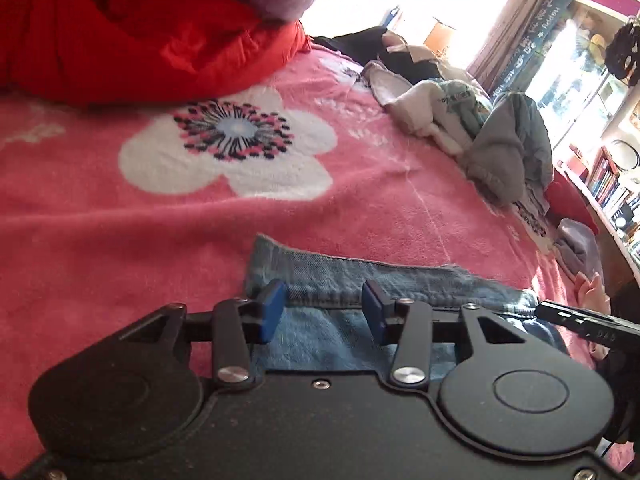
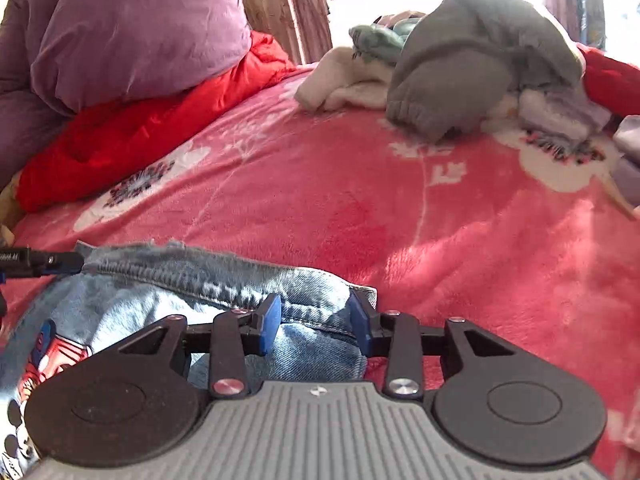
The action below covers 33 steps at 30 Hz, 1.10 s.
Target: Fold clothes
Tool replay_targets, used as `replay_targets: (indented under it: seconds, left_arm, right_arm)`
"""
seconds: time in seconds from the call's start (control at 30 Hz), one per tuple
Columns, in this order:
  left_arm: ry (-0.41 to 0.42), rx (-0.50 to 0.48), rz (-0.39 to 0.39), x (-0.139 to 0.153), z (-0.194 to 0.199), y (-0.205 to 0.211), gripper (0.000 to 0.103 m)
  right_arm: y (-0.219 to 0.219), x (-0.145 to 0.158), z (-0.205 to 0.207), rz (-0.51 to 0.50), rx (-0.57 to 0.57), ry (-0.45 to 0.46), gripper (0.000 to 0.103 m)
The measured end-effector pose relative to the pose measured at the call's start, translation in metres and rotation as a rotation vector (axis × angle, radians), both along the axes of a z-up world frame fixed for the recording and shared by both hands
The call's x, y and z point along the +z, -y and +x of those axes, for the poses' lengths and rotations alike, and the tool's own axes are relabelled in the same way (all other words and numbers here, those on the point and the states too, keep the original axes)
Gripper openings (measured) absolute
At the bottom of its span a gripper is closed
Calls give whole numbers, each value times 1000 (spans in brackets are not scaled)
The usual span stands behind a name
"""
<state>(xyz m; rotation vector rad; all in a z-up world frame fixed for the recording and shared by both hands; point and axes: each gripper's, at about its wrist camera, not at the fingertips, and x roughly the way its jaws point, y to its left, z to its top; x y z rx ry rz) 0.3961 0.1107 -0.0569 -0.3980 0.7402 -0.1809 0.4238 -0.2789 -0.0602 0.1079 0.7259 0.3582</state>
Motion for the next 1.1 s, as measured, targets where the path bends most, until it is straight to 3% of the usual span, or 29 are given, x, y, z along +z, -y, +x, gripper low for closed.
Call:
replay_targets:
  seconds: [0.13,0.27,0.37,0.53,0.63,0.73,0.83,0.9,0.93,1.0,1.1]
  left_arm:
    - [88,66,82,32,-47,-10,46]
    - [128,184,125,51,-107,-21,46]
    - [109,200,185,51,-153,-4,46]
    - [95,60,339,41,-225,68,46]
    - [76,-47,500,22,-261,114,45]
    - [78,-127,653,5,-292,146,36]
    - [46,-155,672,-11,-313,154,31]
    - [30,-192,700,-29,-323,158,30]
    - [41,-211,727,-36,-329,161,30]
    - [109,-221,793,-40,-341,167,30]
    - [146,-197,728,-28,-355,161,32]
  right_arm:
    - [10,29,-45,165,33,77,54]
    - [-10,30,-100,105,75,93,54]
    - [-33,24,-150,104,118,83,54]
    - [-81,13,-233,42,219,102,54]
    - [-103,2,-274,-31,262,120,54]
    - [-113,-7,-312,-72,257,139,53]
    - [-110,-5,-341,-103,233,187,52]
    - [-111,-13,-347,-143,260,113,56]
    - [-112,-20,-349,-180,277,57,59]
    - [-109,-21,-359,-184,258,87,58]
    - [-103,-17,-372,-181,221,121,58]
